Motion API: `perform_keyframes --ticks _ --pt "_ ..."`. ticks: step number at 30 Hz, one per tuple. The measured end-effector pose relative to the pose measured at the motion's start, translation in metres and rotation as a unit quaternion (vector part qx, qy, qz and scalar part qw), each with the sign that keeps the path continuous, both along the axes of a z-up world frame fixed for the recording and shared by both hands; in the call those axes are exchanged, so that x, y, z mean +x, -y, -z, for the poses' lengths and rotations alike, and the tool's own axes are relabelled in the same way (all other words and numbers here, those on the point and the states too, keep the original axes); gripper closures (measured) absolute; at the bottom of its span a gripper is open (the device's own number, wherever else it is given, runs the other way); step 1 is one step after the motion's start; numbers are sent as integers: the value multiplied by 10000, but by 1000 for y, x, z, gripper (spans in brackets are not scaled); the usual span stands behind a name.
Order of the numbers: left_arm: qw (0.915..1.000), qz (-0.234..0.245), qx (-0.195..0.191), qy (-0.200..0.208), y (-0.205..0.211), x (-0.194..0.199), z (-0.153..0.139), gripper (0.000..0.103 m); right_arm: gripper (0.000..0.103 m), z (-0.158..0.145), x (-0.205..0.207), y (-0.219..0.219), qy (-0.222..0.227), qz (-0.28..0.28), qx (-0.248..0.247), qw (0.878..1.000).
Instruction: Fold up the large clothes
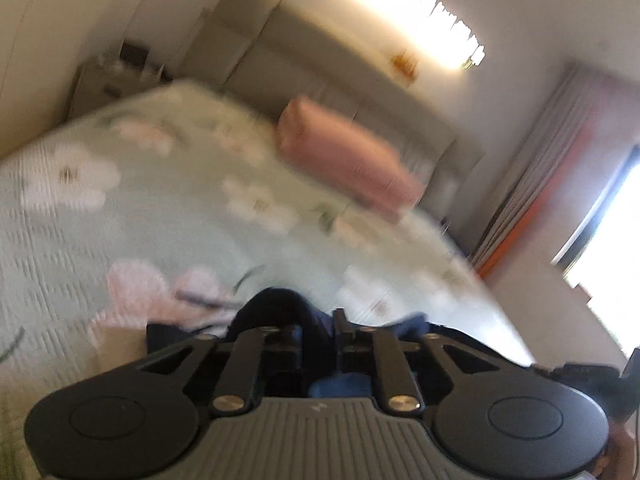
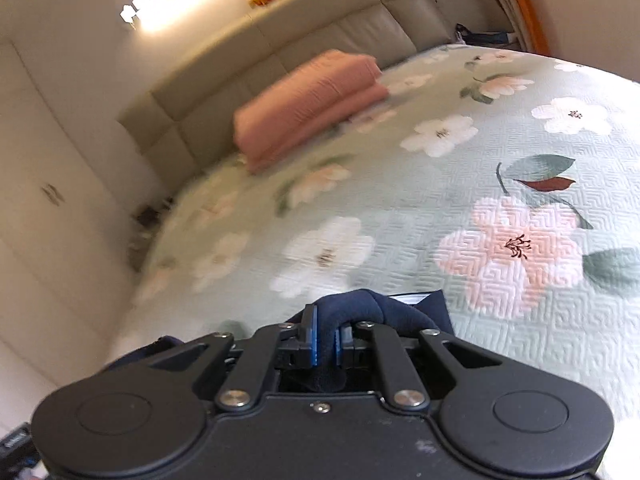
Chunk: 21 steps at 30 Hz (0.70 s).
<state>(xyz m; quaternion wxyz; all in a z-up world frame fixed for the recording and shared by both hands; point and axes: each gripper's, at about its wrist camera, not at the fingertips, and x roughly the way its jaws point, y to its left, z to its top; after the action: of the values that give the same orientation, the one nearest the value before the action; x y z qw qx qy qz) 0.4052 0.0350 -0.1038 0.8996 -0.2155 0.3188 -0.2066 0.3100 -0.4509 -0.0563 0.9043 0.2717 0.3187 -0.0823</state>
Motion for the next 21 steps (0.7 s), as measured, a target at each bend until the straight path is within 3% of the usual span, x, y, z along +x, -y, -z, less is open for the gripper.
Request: perform_keyframes --ticks 1,3,5,7,10,13,16,18,19,21 --pt "9997 -1 157 -181 3 8 12 77 78 12 8 -2 -193 -17 -91 9998" --pt "9990 -52 369 -254 -2 9 26 77 76 29 10 -5 -389 -151 -349 9985" --pt "9994 -88 316 -124 -17 0 29 72 75 31 -8 0 15 -337 -324 9989" --pt "9997 -171 142 -55 -33 -9 25 69 63 26 -28 10 451 -395 -93 9982" --pt "9998 147 88 131 -38 -16 12 67 63 17 -35 10 480 -666 -6 9966" --pt "9975 618 297 174 -13 -19 6 60 63 21 -24 -15 25 -990 -543 9936" --pt "9893 1363 487 -179 22 -12 19 62 63 44 -6 -47 -357 -1492 -646 9860" --pt "9753 1968 834 -556 50 -7 34 63 63 63 11 -71 -772 -1820 -751 9774" --pt "9687 2080 1196 -632 64 -4 41 65 66 69 18 -83 -823 -1986 -852 9729" --pt "9683 2023 1395 -444 79 7 48 69 68 66 36 -101 -500 -1966 -1320 9703"
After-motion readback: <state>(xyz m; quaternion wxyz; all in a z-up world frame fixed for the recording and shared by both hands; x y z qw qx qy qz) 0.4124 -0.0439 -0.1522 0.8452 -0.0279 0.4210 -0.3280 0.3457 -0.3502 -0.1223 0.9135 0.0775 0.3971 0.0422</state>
